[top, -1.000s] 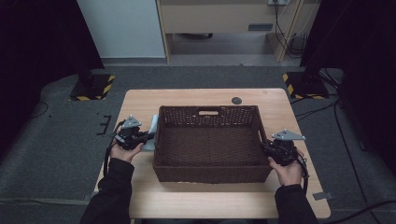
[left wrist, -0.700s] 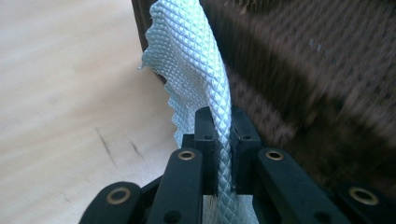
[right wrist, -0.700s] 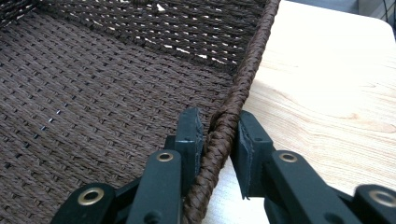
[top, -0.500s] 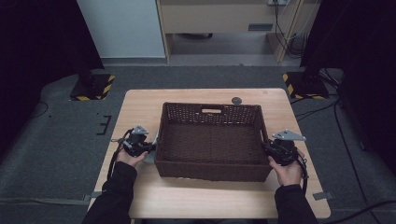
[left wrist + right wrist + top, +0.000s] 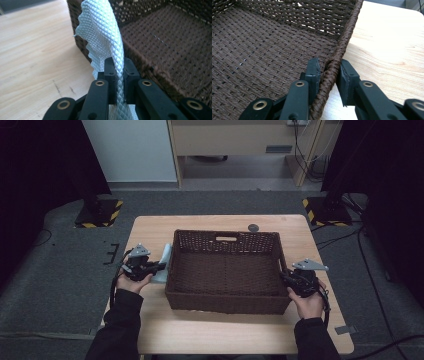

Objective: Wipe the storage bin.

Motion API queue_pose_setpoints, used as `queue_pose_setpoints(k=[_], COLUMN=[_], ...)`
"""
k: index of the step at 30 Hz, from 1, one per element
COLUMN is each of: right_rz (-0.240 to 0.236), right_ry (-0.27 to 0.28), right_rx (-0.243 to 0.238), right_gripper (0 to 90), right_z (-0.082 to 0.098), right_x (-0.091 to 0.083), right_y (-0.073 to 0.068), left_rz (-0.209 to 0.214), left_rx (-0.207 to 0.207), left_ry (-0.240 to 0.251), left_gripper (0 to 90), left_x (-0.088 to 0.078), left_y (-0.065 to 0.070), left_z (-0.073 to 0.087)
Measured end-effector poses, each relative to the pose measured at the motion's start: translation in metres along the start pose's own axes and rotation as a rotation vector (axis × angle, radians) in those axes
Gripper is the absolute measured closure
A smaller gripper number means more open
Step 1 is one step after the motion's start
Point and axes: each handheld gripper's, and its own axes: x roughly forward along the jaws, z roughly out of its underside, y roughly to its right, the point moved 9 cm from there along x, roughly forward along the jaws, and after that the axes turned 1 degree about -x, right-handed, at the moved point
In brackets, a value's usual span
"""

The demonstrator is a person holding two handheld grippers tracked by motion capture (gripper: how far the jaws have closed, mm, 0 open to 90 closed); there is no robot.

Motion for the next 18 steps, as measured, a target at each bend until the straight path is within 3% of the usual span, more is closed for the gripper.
queue_pose_setpoints(k=[11, 12, 15, 18], right_rz=[0.0, -0.002, -0.004, -0.004], right_ry=[0.002, 0.003, 0.005, 0.005], right_rx=[-0.002, -0.002, -0.004, -0.005], right_gripper=[72.0, 72.0, 71.9, 71.8], right_z=[0.0, 0.0, 0.0, 0.0], right_x=[0.0, 0.0, 0.0, 0.0], right_y=[0.0, 0.0, 0.0, 0.0], left_rz=[-0.022, -0.023, -0.01, -0.004], left_rx=[-0.005, -0.006, -0.012, 0.009], left_ry=[-0.195, -0.194, -0.128, -0.074], left_gripper=[83.4, 83.4, 83.4, 83.4], left_x=[0.025, 0.025, 0.016, 0.002], left_y=[0.003, 0.003, 0.006, 0.013], left_z=[0.058, 0.058, 0.044, 0.029])
